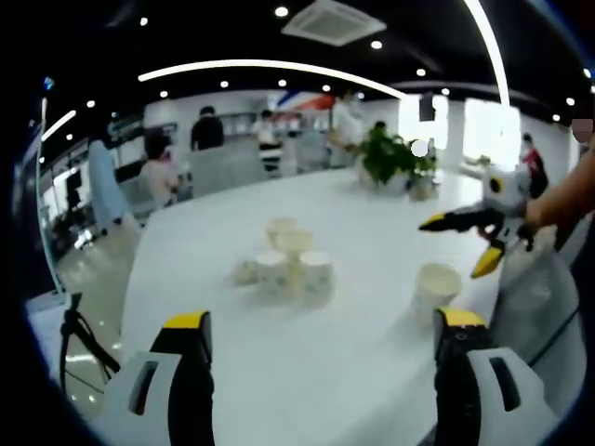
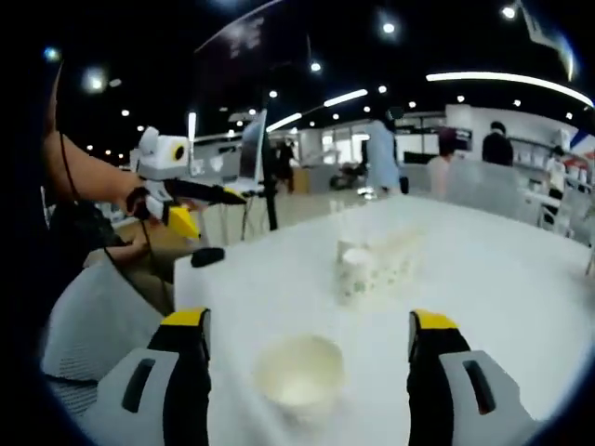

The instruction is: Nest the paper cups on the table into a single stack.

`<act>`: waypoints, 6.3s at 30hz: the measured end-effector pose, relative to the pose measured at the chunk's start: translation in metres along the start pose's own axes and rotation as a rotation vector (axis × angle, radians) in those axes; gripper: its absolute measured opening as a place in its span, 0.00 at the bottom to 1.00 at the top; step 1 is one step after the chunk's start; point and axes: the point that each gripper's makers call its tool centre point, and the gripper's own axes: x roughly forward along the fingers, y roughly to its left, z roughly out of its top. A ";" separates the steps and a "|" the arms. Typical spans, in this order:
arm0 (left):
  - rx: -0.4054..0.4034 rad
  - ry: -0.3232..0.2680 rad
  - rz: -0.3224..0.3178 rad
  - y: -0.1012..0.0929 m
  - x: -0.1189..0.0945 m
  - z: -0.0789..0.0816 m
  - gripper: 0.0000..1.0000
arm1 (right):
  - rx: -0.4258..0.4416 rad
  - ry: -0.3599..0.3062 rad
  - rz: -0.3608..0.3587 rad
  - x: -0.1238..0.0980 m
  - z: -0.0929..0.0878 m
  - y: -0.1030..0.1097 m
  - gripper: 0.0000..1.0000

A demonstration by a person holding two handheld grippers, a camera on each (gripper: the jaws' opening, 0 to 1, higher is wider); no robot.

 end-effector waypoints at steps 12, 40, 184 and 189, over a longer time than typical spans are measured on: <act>-0.022 -0.038 -0.052 0.005 0.008 0.010 0.98 | 0.008 -0.019 -0.217 -0.048 0.028 -0.063 1.00; -0.038 -0.114 0.012 0.018 -0.002 0.013 0.98 | -0.044 0.028 -0.227 -0.115 -0.010 -0.096 1.00; 0.041 0.034 -0.189 -0.028 0.199 -0.010 0.35 | 0.038 -0.046 -0.316 -0.139 -0.023 -0.101 1.00; 0.038 0.035 -0.228 -0.036 0.203 0.006 0.35 | 0.037 -0.047 -0.312 -0.139 -0.021 -0.102 1.00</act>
